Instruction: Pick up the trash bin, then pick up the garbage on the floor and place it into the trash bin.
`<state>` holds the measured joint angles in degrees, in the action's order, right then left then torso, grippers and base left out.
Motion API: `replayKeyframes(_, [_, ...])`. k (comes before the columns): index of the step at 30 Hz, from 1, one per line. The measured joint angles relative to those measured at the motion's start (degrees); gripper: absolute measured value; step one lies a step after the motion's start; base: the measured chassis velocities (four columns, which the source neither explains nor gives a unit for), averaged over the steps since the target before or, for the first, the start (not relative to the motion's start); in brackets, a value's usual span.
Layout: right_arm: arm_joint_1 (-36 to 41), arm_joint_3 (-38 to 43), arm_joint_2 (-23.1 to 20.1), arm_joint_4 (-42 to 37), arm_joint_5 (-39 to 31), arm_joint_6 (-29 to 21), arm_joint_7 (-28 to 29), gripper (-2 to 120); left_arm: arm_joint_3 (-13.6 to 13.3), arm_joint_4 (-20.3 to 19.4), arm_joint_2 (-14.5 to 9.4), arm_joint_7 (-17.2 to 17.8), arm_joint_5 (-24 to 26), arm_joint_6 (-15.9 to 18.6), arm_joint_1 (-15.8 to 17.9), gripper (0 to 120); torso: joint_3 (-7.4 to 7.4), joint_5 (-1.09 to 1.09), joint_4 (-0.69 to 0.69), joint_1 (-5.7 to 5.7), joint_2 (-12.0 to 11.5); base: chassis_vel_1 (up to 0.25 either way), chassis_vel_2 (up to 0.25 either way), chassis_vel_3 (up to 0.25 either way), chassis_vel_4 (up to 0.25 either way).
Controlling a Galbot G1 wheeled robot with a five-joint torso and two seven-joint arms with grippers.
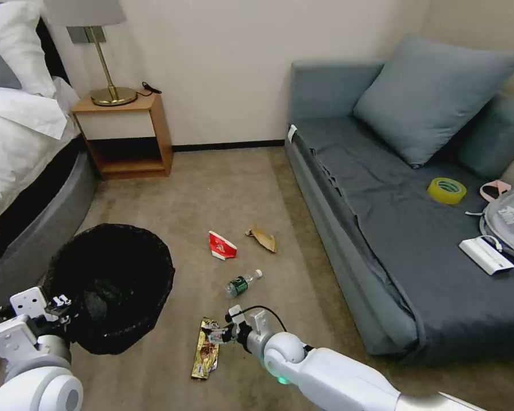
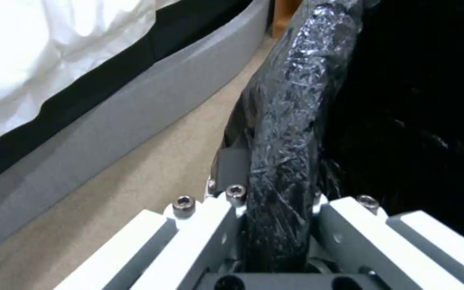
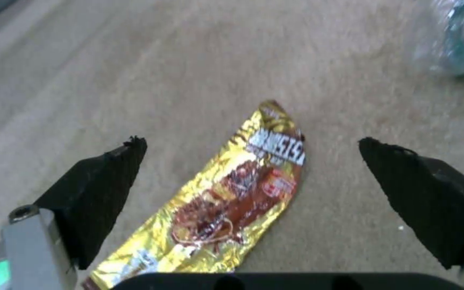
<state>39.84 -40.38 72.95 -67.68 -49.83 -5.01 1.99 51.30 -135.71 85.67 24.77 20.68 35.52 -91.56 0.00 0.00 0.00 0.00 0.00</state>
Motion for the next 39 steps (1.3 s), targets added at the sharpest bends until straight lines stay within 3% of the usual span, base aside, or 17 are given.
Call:
replayKeyframes(24, [-1.62, -4.97, 6.38, 13.49, 3.54, 4.44, -4.35, 100, 1.07, -0.44, 0.05, 0.02, -0.15, -0.67, -1.0, 2, 0.0, 0.0, 0.0, 0.0, 0.0, 0.0, 0.0, 0.0, 0.0])
replayKeyframes(39, [-1.37, -6.23, 8.29, 16.33, 5.96, 6.29, -5.82, 100, 2.17, -0.38, 0.02, 0.04, -0.21, -1.37, -1.89, 2, 0.0, 0.0, 0.0, 0.0, 0.0, 0.0, 0.0, 0.0, 0.0])
